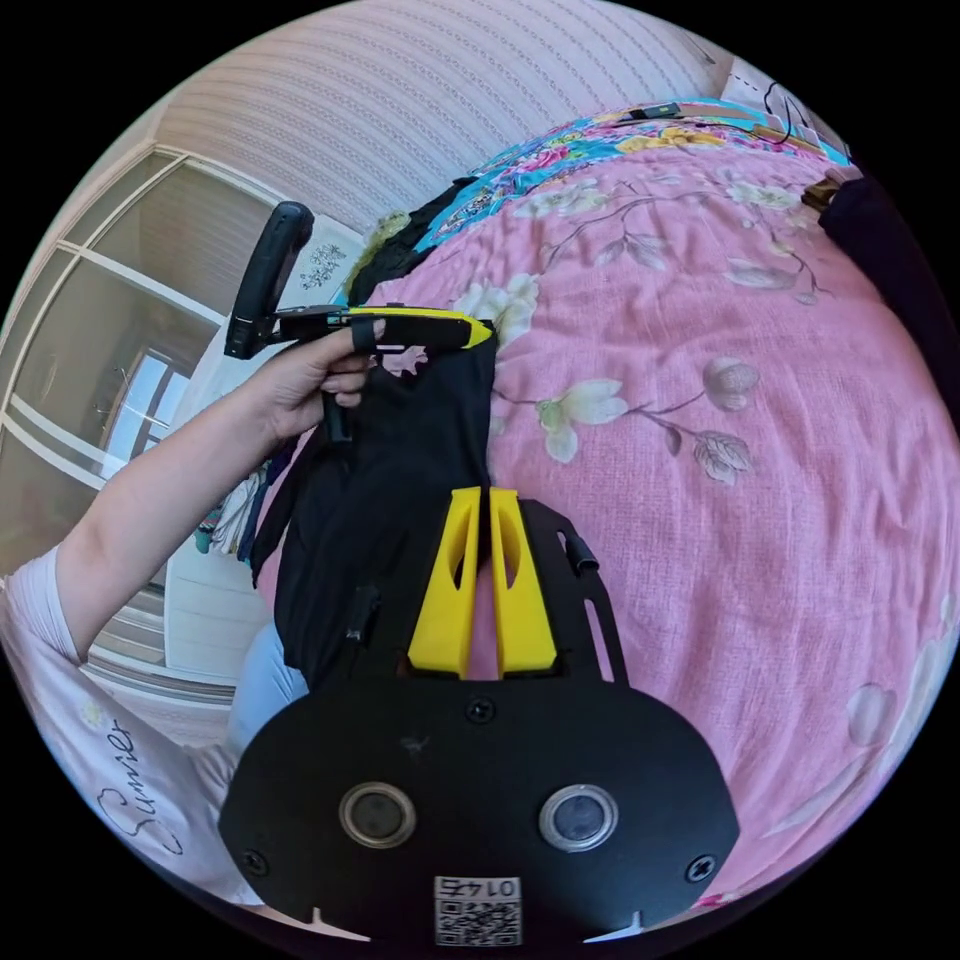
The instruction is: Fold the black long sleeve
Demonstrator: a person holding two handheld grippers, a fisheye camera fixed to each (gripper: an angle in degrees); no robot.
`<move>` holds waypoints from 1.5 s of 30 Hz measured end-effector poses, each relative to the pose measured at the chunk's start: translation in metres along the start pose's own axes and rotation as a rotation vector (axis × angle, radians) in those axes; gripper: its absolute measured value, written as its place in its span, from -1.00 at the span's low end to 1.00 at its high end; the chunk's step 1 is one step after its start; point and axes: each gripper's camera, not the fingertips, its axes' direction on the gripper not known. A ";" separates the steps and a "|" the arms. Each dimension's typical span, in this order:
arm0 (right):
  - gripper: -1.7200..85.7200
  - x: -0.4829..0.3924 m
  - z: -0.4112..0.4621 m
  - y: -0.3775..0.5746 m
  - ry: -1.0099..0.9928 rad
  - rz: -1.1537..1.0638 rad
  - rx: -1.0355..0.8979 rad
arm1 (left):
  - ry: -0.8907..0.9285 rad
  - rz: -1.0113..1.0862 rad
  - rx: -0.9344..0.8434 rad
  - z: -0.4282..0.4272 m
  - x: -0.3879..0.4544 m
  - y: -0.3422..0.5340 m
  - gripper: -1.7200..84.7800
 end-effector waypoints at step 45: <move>-0.91 -0.720 0.532 0.144 0.058 -0.932 -0.626 | -0.275 -0.958 0.400 -0.131 -0.071 0.703 -0.92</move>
